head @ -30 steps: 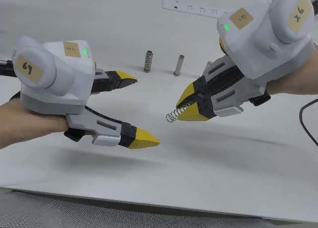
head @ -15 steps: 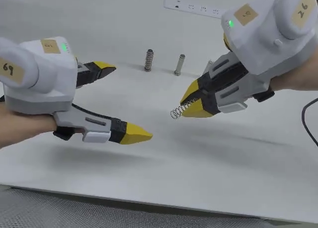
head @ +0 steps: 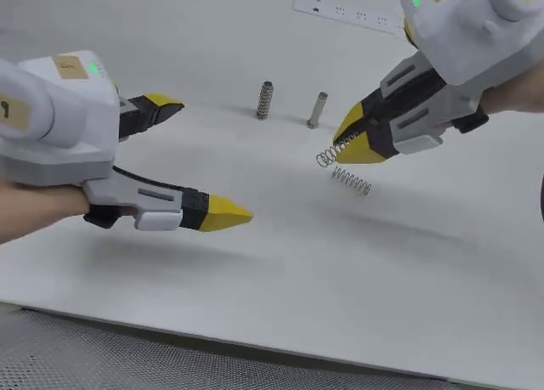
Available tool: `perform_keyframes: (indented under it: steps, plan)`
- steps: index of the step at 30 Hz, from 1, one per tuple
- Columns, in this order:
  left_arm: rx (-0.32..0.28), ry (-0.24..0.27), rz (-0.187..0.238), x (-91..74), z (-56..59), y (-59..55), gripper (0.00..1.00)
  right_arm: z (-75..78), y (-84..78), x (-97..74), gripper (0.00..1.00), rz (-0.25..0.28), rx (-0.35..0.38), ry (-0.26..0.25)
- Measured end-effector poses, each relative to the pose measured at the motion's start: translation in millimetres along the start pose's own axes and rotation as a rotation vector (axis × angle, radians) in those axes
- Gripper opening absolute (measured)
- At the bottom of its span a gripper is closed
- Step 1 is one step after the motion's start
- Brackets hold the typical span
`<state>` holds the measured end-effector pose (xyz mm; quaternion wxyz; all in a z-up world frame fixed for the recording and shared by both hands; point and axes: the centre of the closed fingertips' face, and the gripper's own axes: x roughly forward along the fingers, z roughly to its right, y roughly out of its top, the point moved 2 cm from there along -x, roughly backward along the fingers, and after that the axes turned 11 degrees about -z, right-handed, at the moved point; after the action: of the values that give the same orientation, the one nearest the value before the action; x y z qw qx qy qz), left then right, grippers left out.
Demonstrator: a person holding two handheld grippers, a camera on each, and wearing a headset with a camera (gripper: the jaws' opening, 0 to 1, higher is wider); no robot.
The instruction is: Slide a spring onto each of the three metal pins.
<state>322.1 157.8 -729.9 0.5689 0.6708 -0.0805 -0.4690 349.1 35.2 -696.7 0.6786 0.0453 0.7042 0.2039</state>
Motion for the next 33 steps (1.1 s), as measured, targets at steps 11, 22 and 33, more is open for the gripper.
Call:
perform_keyframes:
  steps: [11, 22, 33]
  plan:
    - [-0.016, 0.007, -0.004, -0.5, -3.7, -5.6, 0.95, 33.8, -7.8, -5.2, 0.07, -0.057, -0.019, -0.011]
    - [-0.025, 0.013, 0.007, 0.1, -7.2, -4.6, 0.94, 66.5, -12.0, -5.8, 0.07, -0.113, -0.046, -0.008]
    - [-0.035, 0.013, 0.007, -0.3, -9.0, -6.8, 0.92, 94.3, -12.3, -5.0, 0.07, -0.166, -0.074, -0.021]
